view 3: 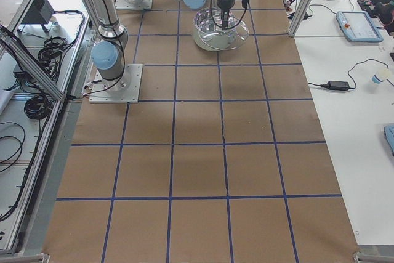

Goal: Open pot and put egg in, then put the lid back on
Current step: 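Close the left gripper on the egg in the pink bowl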

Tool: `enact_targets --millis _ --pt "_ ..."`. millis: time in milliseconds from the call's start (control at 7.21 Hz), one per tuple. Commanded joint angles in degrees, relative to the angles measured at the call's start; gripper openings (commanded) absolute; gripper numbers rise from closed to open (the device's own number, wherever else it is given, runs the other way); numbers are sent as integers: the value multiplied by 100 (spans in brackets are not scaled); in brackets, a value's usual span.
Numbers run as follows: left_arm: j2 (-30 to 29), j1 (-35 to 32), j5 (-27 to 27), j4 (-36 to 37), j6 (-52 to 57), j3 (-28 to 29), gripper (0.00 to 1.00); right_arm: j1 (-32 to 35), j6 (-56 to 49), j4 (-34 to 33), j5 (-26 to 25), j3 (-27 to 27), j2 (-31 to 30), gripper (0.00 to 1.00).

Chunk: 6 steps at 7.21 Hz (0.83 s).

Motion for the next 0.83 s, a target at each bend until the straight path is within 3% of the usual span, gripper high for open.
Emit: enact_targets --millis 0,277,693 --pt "67 0 8 -54 -41 72 11 -1 -1 1 0 4 -1 41" --pt "225 -26 0 -168 -242 309 11 8 -10 1 0 4 -1 41" --pt "603 -245 -71 -1474 -760 1457 11 8 -80 -8 -9 4 -1 41"
